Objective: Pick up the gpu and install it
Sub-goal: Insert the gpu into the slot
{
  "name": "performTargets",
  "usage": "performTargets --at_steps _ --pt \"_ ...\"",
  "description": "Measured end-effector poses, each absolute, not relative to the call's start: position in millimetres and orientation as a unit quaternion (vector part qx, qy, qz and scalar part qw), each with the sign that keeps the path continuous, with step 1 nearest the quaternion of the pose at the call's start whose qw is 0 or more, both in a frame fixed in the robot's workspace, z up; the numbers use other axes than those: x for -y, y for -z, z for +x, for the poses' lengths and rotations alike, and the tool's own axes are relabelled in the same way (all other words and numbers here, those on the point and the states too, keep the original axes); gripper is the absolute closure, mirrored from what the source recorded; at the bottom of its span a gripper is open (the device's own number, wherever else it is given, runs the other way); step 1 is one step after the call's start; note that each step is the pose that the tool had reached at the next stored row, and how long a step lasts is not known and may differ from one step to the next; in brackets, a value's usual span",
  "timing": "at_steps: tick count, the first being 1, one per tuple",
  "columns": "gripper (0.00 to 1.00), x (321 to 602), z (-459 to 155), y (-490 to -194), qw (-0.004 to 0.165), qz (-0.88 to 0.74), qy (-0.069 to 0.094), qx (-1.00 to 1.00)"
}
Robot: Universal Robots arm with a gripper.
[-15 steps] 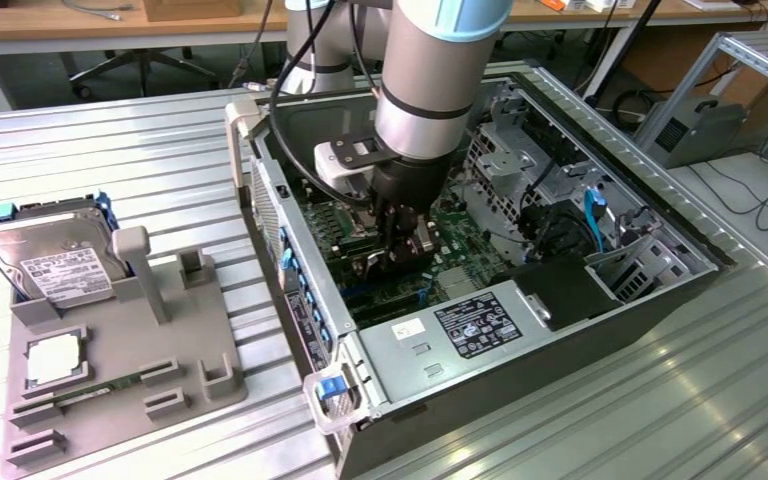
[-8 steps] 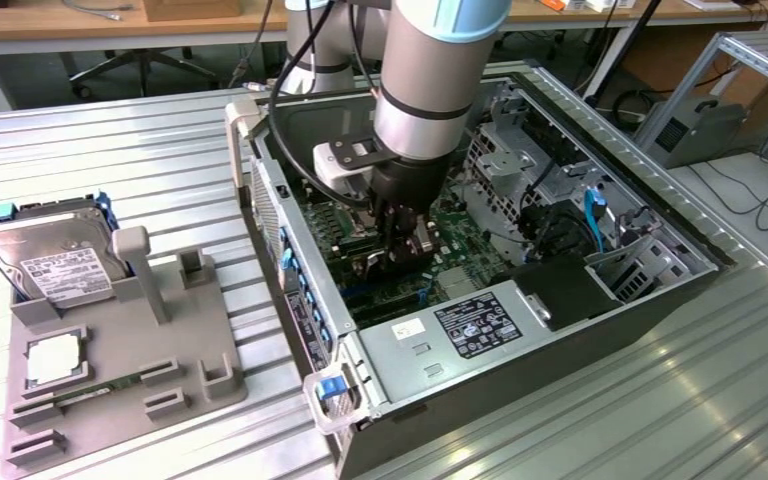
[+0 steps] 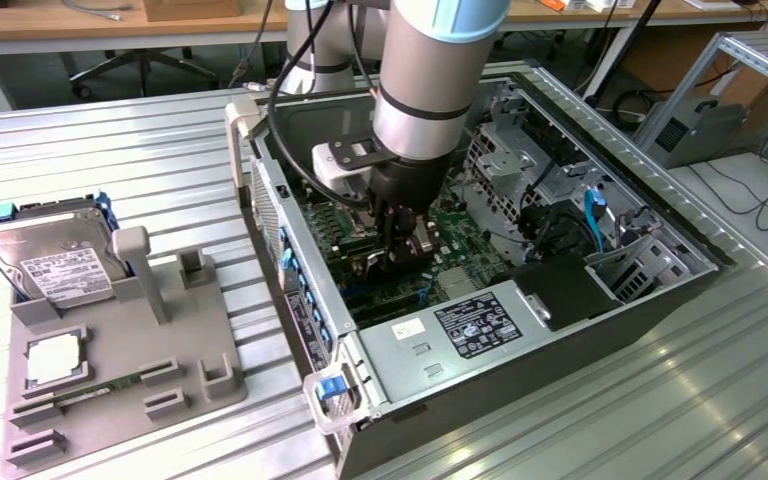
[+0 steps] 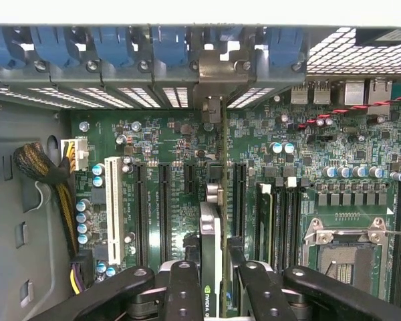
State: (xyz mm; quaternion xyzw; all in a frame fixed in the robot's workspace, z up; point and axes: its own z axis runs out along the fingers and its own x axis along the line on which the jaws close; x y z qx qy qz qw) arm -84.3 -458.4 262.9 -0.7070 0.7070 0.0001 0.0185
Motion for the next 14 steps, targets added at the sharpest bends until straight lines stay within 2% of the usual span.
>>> performTargets --at_steps 14 --pt "0.73 458.4 -85.6 -262.1 0.019 -0.707 0.0 -0.707"
